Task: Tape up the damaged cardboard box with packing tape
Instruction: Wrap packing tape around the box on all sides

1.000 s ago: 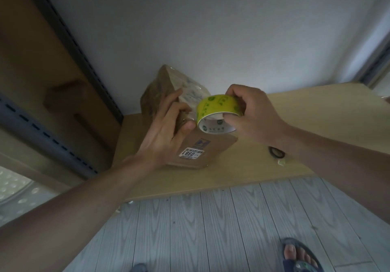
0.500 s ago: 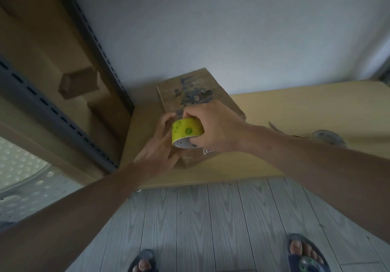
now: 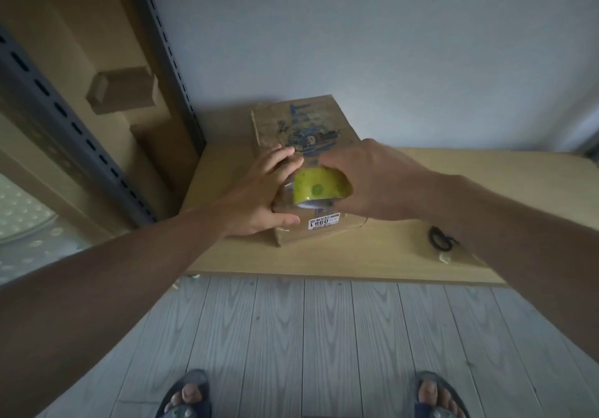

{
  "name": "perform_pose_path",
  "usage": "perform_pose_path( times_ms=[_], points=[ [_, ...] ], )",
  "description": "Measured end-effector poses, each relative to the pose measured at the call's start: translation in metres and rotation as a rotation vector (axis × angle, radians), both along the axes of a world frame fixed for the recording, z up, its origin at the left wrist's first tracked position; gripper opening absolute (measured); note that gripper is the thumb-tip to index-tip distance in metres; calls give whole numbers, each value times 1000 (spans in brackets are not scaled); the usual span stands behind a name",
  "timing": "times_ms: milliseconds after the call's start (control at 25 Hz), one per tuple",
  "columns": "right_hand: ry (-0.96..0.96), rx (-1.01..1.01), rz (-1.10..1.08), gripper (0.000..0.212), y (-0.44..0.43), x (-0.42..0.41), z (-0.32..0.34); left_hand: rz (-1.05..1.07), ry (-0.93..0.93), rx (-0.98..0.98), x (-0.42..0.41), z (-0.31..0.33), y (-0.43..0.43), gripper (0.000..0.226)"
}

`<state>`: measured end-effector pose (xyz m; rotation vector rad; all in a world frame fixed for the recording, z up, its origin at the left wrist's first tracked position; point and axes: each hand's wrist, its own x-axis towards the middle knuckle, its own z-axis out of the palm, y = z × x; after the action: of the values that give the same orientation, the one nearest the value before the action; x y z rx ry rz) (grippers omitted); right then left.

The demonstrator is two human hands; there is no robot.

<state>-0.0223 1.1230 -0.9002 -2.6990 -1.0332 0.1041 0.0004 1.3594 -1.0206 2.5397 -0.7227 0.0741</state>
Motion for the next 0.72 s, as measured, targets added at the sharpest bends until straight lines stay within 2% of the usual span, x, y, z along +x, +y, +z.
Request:
perform_pose_path(
  times_ms=[80, 240, 440, 600, 720],
  points=[
    [-135, -178, -81, 24, -25, 10, 13, 1, -11, 12, 3, -2, 3, 103],
    [-171, -241, -344, 32, -72, 17, 8, -11, -17, 31, 5, 3, 5, 103],
    [-162, -228, -336, 25, -74, 19, -3, -4, 43, 30, 7, 5, 4, 101],
    [-193, -169, -312, 35, -74, 9, 14, -49, -28, 83, 8, 7, 11, 101],
    [-227, -120, -299, 45, -78, 2, 23, -104, 16, 44, 8, 5, 16, 100]
  ],
)
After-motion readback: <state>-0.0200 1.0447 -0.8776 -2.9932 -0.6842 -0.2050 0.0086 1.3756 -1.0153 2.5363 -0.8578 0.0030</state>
